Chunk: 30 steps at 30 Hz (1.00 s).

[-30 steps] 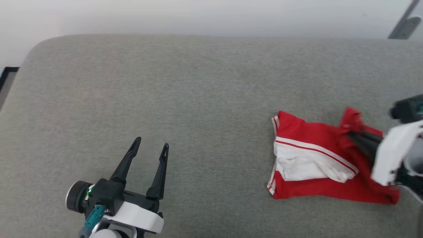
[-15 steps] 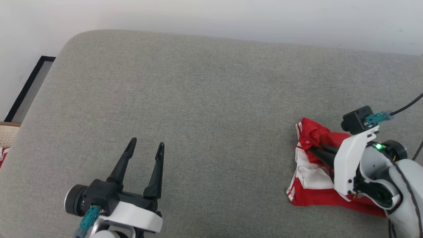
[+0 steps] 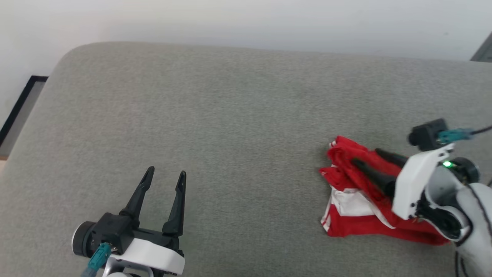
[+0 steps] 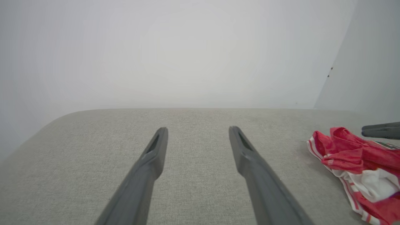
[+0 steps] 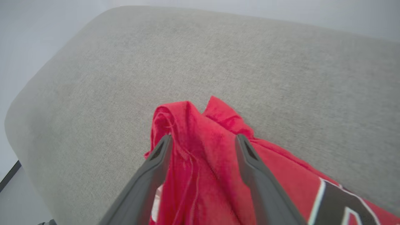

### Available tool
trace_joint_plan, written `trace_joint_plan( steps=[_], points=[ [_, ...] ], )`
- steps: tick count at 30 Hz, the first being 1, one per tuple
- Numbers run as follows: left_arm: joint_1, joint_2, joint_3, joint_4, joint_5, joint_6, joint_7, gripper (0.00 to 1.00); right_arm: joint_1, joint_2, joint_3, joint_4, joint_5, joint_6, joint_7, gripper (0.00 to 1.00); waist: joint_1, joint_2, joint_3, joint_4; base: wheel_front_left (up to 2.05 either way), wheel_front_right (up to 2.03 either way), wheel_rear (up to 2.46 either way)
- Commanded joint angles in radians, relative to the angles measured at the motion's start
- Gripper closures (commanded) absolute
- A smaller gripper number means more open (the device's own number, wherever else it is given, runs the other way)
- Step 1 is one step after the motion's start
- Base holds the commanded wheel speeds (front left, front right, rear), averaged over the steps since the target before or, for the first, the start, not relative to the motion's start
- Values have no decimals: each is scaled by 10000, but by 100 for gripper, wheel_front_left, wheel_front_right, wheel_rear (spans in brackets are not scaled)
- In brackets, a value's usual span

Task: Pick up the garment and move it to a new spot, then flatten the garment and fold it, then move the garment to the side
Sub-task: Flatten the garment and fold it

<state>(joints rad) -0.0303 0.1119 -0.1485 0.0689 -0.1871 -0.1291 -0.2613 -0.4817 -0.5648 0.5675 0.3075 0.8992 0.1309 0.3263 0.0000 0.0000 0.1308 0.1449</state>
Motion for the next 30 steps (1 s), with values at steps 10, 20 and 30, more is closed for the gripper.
trace_joint_plan(
  steps=[10,20,30],
  points=[
    [141,-9,140,346,-408,-17,-52,0,788,-536,-691,467,-344,-3,-2993,0,0,0,-158,-939,0,0,0],
    [290,-163,797,409,-518,-17,-53,0,1218,-80,-1012,1187,-847,-5,-5862,0,0,0,-364,-1578,0,0,0],
    [793,-185,1082,-80,-286,-17,-54,0,2894,1135,-3957,-512,-2988,-3,-5915,0,0,0,-480,-1593,0,0,0]
  ],
)
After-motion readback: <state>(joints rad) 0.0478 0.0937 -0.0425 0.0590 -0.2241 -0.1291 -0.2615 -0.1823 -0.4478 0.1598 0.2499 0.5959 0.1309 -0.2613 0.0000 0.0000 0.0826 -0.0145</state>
